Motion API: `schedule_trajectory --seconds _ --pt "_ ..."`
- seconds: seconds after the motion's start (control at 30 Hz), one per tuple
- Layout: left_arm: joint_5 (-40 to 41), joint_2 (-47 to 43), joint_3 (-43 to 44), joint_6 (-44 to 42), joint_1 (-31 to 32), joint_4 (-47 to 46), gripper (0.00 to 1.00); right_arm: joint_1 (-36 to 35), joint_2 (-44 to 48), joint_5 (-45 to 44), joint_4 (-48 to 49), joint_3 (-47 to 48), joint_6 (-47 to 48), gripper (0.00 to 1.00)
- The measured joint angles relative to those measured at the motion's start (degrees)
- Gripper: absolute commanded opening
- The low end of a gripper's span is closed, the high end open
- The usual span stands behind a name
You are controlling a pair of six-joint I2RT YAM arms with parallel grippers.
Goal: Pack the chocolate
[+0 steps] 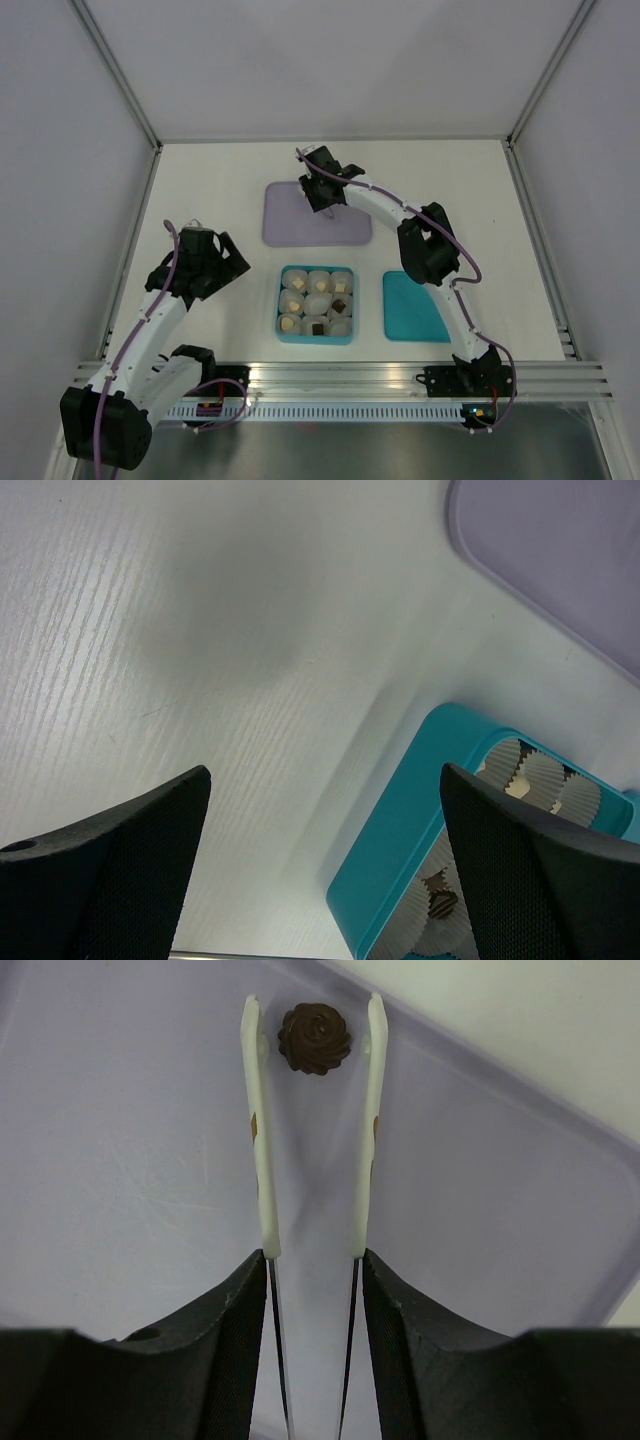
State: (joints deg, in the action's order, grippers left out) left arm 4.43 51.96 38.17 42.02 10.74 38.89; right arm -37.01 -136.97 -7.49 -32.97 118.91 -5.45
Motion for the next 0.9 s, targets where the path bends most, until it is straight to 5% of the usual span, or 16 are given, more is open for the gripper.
schedule_trajectory --seconds 0.27,0.6,0.9 --pt "0.0 -0.1 0.0 0.0 0.0 0.0 1.0 0.0 0.0 -1.3 -0.3 0.2 -1.0 0.46" --pt "0.0 -0.5 0.0 0.0 0.0 0.0 1.0 0.0 0.6 -1.1 1.5 -1.1 -2.0 0.22" --pt "0.0 -1.0 0.0 0.0 0.0 0.0 1.0 -1.0 17.8 -3.0 7.4 -23.0 -1.5 0.13"
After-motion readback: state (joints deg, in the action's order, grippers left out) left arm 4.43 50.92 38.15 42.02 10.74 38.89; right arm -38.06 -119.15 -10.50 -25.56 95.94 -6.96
